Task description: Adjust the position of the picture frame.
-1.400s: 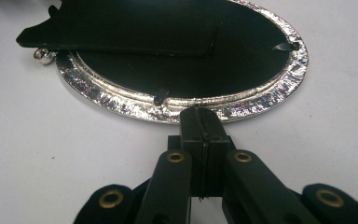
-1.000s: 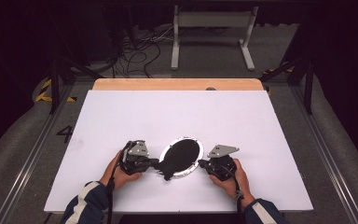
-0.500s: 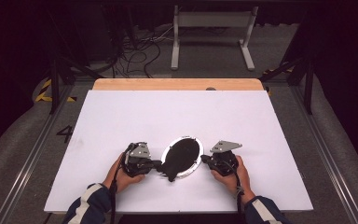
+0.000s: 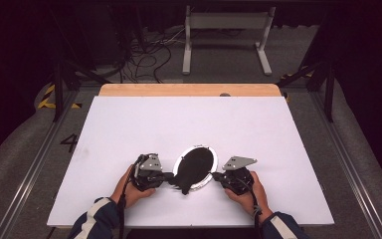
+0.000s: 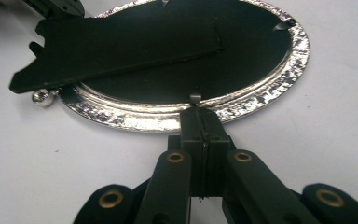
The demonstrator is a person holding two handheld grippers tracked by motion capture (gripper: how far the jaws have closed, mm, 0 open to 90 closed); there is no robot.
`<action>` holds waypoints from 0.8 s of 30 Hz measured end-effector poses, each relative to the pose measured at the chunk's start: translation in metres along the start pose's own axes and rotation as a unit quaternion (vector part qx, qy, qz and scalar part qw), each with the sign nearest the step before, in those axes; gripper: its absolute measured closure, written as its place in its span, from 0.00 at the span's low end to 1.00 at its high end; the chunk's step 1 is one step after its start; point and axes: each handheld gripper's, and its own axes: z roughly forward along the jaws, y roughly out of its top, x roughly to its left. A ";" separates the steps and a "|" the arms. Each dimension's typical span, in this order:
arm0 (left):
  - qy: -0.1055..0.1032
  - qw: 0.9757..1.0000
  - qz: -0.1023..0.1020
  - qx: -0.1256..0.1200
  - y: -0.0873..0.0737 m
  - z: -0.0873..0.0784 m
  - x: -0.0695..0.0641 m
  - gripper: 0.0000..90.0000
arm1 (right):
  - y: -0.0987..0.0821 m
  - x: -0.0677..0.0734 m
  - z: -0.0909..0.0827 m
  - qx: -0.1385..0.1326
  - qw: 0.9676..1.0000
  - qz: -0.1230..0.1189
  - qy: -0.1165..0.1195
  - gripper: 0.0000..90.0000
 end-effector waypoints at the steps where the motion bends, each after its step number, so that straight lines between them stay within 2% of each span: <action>1: 0.001 1.000 0.003 0.003 0.000 -0.001 -0.001 1.00 | 0.000 0.000 0.000 0.000 1.000 0.000 0.001 1.00; 6: -0.019 1.000 -0.009 -0.004 -0.002 0.000 -0.001 1.00 | 0.000 0.000 0.000 -0.002 1.000 0.000 -0.003 1.00; 14: -0.012 1.000 0.008 -0.004 0.001 0.004 -0.006 1.00 | 0.002 -0.003 0.001 -0.002 1.000 0.002 -0.015 1.00; 18: -0.012 1.000 0.016 -0.005 0.006 0.009 -0.010 1.00 | 0.002 -0.011 0.002 -0.005 1.000 0.016 -0.021 1.00; 24: -0.010 1.000 0.025 -0.004 0.013 0.016 -0.014 1.00 | 0.004 -0.019 0.003 -0.008 0.999 0.019 -0.043 1.00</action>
